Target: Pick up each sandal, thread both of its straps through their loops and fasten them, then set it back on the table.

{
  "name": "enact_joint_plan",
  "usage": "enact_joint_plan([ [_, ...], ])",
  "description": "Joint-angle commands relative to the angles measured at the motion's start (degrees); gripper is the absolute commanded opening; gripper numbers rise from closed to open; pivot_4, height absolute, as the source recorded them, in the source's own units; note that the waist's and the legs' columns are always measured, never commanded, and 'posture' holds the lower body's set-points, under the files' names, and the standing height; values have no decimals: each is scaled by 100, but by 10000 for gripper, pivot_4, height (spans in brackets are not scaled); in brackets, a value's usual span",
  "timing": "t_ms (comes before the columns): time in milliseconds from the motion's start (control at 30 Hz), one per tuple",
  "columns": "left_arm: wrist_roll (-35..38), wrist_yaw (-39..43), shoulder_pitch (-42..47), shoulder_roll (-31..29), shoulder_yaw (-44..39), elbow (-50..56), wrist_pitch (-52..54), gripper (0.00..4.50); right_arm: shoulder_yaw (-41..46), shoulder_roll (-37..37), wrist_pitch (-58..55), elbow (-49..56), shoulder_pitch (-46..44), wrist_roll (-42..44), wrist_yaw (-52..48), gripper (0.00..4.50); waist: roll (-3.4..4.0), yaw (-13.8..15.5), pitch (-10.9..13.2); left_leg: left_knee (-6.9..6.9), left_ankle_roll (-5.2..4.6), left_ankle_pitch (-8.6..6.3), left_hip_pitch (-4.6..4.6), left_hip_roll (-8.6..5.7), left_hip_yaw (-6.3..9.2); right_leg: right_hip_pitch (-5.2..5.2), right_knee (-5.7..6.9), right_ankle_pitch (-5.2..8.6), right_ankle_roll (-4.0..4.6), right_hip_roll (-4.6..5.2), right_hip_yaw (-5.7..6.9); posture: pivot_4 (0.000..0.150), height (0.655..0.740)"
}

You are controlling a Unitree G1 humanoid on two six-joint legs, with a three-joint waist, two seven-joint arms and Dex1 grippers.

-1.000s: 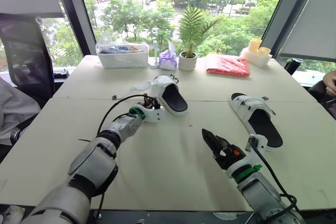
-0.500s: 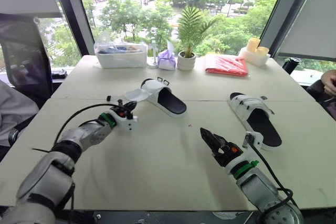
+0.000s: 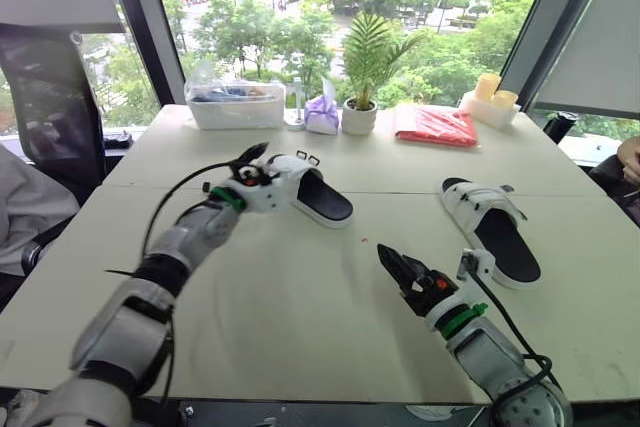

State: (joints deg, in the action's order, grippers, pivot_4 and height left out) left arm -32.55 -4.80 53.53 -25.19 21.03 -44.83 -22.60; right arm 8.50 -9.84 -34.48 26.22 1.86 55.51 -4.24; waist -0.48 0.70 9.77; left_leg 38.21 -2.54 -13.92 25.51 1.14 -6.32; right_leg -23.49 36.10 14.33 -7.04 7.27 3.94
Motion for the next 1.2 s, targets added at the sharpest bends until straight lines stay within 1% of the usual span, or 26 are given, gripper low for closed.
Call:
enact_joint_plan([
  [33, 563, 614, 8, 562, -303, 323, 852, 40120, -60, 94, 83, 131, 3, -77, -43, 45000, 0, -4, 0, 2, 0, 0, -1, 0, 0, 1, 0, 0, 0, 0, 0, 1500, 7400],
  [133, 491, 585, 258, 892, -293, -127, 1391, 40120, -21, 134, 104, 153, 15, -79, -52, 45000, 0, -48, 0, 3, 0, 1, -6, -9, -1, 2, 2, 0, 0, -8, -1, 1500, 7400],
  [233, 473, 479, 640, 1179, -245, -594, 1459, 40120, -9, 166, 101, 132, 17, -71, -66, 45000, -1, -31, 0, 2, 4, 3, -6, -7, 5, 1, 3, 0, 0, -16, 0, 1500, 7400],
  [300, 436, 391, 966, 1436, -183, -1042, 1535, 40120, -65, 32, -37, 310, 63, 67, -256, 45000, -3, 2, 1, 2, 4, 3, -5, -6, 6, 2, 2, 0, 0, -16, 0, 1500, 7400],
  [367, 397, 251, 1315, 1686, -141, -1608, 1608, 40120, -53, -188, -213, 540, 102, 332, -490, 45000, -4, 40, 2, 5, 4, 3, -2, -7, 11, 6, -1, 0, 0, -14, 0, 1500, 7400],
  [433, 362, 93, 1542, 1810, -118, -2001, 1624, 40120, -31, -397, -331, 725, 121, 526, -653, 45000, -6, 25, 1, 6, -2, -1, -1, -7, 11, 9, -7, 0, 0, -7, 0, 1500, 7400],
  [567, 137, 142, 1908, 2047, 107, -2811, 2040, 40120, 395, -1243, -684, 1264, 149, 1354, -867, 45000, -9, -1, 2, 4, -6, -3, -2, -8, 11, 8, -8, 0, 0, -4, 0, 1500, 7400],
  [733, -70, 23, 2096, 2051, 291, -3161, 2364, 40120, 978, -2092, -772, 1430, 100, 2189, -816, 45000, -20, 5, 7, 3, -5, -3, -2, 4, 13, 2, -3, 0, 0, -7, 0, 1500, 7400],
  [833, -56, 8, 2130, 2064, 272, -3244, 2531, 40120, 1261, -2543, -785, 1378, 47, 2432, -842, 45000, -21, 9, 7, 4, -5, -3, -2, 4, 14, 3, -4, 0, 0, -5, 0, 1500, 7400],
  [933, -46, -10, 2129, 2077, 256, -3277, 2605, 40120, 1370, -2867, -820, 1267, 20, 2412, -936, 45000, -22, 19, 7, 4, -5, -4, -2, 4, 15, 3, -5, 0, 0, -4, 1, 1500, 7400],
  [1067, -81, 51, 2026, 2037, 282, -3346, 2712, 40120, 1410, -3238, -861, 1048, 59, 1997, -1231, 45000, -24, 15, 6, 4, -5, -4, -2, 4, 14, 4, -6, 0, 1, -3, 1, 1500, 7400],
  [1133, -85, 97, 1972, 2000, 278, -3373, 2708, 40120, 1394, -3301, -841, 996, 56, 1919, -1294, 45000, -25, 15, 5, 4, -5, -3, -3, 4, 14, 4, -5, 0, 1, -3, 1, 1500, 7400],
  [1200, -120, 123, 1931, 1966, 298, -3399, 2693, 34943, 1384, -3313, -831, 966, 36, 1884, -1328, 45000, -25, 6, 5, 4, -5, -4, -3, 4, 14, 4, -5, 0, 1, -3, 1, 1500, 7400],
])
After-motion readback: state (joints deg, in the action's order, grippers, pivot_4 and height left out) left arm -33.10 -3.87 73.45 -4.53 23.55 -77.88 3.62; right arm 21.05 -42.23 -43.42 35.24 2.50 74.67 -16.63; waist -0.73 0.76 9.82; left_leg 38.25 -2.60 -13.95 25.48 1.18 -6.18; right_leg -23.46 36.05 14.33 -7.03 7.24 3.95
